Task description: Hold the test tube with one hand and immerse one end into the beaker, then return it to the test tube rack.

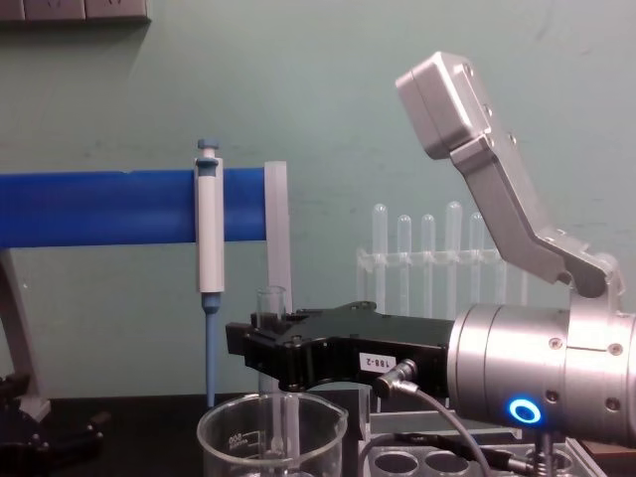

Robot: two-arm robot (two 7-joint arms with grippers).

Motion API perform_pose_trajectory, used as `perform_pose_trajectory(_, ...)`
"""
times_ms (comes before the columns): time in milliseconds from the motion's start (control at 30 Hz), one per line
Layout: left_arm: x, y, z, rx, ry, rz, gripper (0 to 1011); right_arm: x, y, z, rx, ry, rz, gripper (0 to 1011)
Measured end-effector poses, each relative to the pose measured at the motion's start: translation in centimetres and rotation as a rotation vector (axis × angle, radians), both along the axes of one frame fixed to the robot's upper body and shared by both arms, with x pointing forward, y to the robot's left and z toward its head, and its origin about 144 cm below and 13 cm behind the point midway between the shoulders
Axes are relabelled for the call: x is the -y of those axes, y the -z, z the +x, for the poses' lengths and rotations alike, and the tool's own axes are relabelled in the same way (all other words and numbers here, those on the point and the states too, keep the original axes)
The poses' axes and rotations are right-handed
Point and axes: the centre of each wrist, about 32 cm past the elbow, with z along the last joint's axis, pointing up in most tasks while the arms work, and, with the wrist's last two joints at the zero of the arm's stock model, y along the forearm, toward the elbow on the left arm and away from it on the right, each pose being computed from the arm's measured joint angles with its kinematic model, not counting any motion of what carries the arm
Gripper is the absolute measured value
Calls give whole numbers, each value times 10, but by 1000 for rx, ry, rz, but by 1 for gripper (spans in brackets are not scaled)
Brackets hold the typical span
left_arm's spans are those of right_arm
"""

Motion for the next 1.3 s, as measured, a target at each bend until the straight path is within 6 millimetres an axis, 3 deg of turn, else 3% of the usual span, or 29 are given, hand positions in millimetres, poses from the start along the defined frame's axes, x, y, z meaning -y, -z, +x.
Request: perform_pose_trajectory(1300, 0, 0, 0, 0, 0, 0, 1000, 0, 0, 0, 0, 0, 0, 225)
